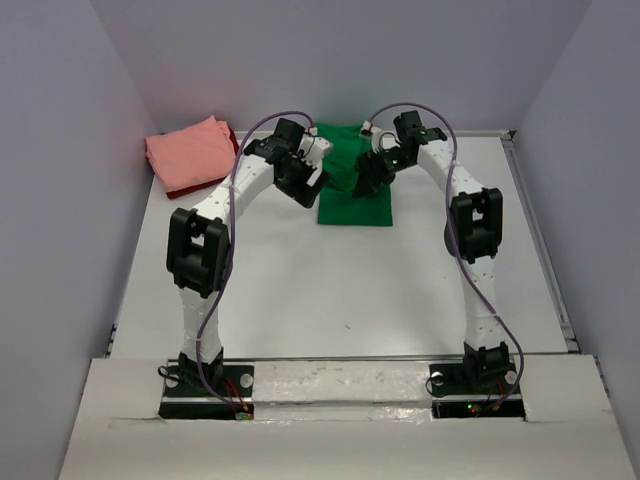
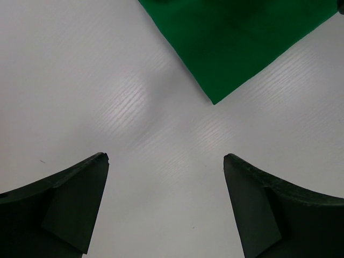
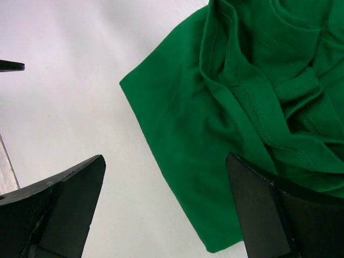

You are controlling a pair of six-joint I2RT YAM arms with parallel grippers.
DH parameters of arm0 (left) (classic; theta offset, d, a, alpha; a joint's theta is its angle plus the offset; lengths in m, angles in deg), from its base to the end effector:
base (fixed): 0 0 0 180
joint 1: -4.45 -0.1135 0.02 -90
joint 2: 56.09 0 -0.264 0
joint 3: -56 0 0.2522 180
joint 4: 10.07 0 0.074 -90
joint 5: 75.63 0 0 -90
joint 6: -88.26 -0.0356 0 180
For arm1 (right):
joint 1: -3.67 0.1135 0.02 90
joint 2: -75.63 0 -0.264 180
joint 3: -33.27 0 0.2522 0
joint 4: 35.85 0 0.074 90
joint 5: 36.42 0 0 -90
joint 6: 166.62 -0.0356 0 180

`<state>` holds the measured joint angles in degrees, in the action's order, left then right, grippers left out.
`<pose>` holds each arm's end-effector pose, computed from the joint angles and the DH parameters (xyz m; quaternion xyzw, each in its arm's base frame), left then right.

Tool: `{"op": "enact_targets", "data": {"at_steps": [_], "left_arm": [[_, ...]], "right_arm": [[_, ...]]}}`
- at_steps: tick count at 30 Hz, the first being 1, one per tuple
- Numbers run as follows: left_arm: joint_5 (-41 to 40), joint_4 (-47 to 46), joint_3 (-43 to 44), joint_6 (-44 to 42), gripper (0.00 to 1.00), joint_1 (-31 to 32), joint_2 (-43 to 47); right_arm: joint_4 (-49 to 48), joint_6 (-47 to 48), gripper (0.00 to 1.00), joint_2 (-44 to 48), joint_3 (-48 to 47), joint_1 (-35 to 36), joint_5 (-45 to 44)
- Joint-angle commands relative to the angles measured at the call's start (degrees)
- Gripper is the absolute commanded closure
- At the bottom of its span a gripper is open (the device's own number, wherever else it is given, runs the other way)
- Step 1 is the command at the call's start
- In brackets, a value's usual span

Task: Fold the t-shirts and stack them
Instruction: Fold the folded rectangular tshirt in 1/3 of the way

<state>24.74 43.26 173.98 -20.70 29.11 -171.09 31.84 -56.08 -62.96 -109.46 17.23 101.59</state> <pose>0.4090 -0.1948 0.2819 0.3765 0.8584 -0.1017 0.3331 0.4926 0.1460 0.2188 -0.3497 0.8229 0.3826 0.2327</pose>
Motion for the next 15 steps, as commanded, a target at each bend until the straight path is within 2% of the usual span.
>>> {"op": "enact_targets", "data": {"at_steps": [1,6,15], "left_arm": [[-0.44,0.77,0.10,-0.20,0.01,0.03,2.06],[-0.61,1.21,1.07,-0.11,0.01,0.12,1.62],[-1.76,0.77,0.02,-0.29,0.01,0.03,2.50]], "right_arm": [[1.70,0.03,0.01,2.00,0.55,0.24,2.18],[2.23,1.26,0.01,2.97,3.89,0.24,2.35],[2.23,3.63,0.01,1.39,3.99,0.24,-0.72]]}}
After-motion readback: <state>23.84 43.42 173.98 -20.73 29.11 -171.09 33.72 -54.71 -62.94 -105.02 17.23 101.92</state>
